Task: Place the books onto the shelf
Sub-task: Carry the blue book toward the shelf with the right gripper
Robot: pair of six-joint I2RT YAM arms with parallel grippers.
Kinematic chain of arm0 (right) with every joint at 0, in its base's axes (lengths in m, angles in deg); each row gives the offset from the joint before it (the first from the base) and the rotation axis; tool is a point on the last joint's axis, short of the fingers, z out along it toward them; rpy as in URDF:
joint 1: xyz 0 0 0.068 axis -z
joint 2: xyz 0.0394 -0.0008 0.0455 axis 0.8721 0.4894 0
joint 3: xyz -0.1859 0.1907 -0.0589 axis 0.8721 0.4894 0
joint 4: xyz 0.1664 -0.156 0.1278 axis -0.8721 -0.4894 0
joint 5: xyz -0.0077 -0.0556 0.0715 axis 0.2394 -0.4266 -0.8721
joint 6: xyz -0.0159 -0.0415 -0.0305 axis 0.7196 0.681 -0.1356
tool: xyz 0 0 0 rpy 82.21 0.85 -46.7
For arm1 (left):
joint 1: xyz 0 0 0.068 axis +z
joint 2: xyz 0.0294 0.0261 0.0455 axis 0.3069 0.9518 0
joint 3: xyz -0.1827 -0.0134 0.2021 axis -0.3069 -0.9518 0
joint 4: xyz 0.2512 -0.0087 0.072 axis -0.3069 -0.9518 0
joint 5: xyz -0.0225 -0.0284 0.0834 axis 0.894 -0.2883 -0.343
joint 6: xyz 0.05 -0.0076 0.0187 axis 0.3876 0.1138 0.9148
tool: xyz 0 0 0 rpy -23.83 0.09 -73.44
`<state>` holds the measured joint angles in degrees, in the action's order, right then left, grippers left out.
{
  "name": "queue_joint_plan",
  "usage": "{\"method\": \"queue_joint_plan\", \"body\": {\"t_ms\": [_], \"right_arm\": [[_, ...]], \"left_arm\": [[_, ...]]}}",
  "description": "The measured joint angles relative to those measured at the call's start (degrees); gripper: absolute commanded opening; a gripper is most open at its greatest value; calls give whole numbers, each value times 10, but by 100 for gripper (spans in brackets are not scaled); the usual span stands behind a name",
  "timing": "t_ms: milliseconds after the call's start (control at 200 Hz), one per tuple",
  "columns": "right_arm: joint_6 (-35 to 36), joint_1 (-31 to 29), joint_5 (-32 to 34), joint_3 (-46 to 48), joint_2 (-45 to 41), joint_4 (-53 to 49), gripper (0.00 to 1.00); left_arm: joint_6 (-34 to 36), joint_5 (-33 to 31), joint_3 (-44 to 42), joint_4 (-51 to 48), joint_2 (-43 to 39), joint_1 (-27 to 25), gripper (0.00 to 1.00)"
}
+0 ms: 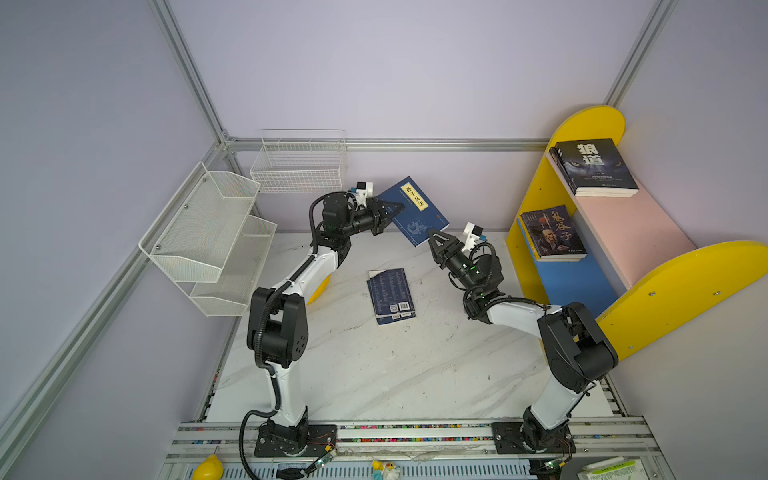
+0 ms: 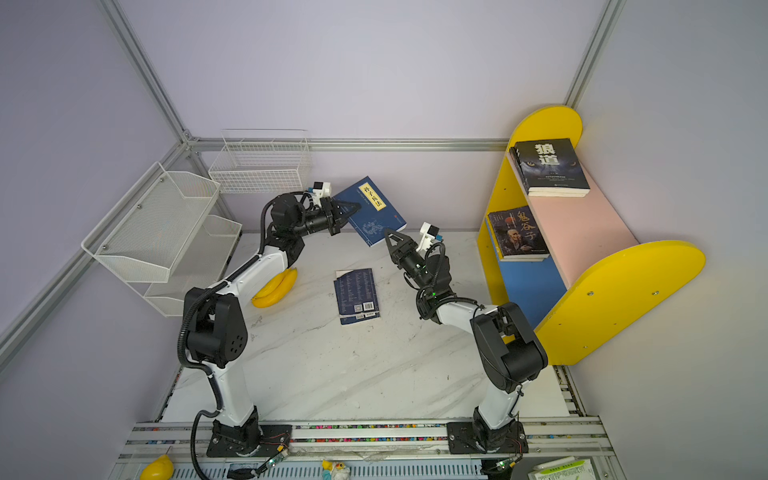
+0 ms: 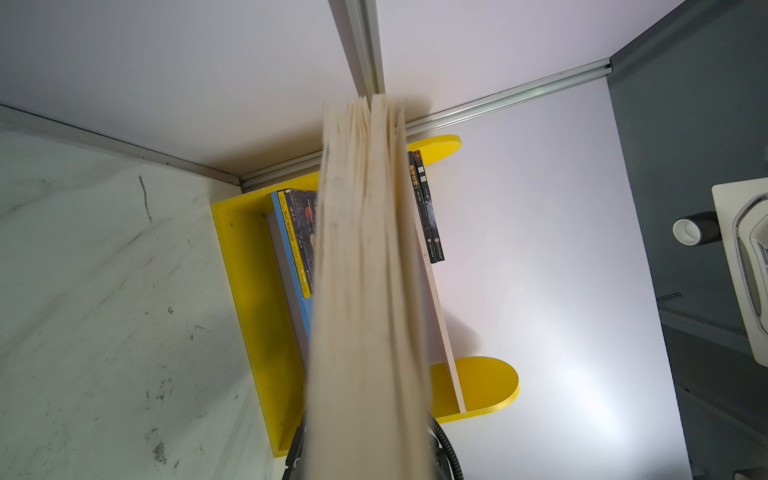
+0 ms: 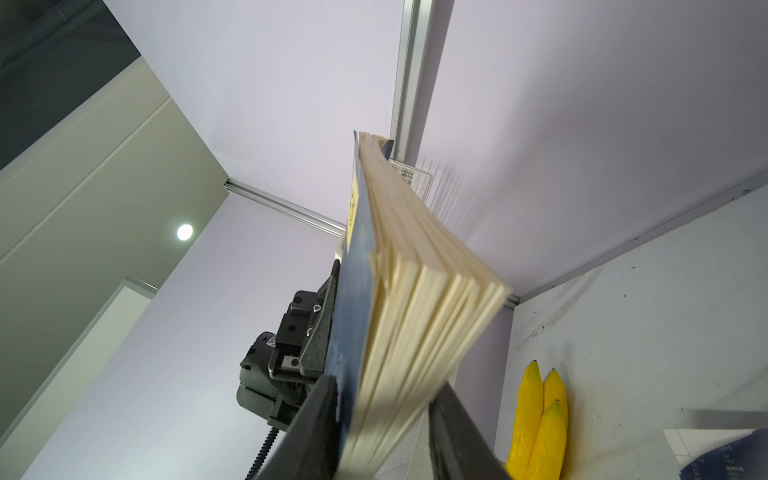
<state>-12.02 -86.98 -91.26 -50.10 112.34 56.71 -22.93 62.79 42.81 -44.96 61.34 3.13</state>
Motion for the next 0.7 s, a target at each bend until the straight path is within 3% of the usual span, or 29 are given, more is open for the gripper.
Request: {"method": "queue_joint_plan", "body": {"t_ms": [235, 500, 700], "right_arm": [[-8, 0, 7, 0, 0, 5, 11], [-3, 2, 22, 7, -31, -60, 5], [52, 30, 44, -15, -121, -227, 4]], "left_arm": [[4, -4, 0, -4, 2, -3, 11], [3, -4, 0, -5, 3, -7, 55], [8, -4, 0, -4, 3, 6, 65]]}}
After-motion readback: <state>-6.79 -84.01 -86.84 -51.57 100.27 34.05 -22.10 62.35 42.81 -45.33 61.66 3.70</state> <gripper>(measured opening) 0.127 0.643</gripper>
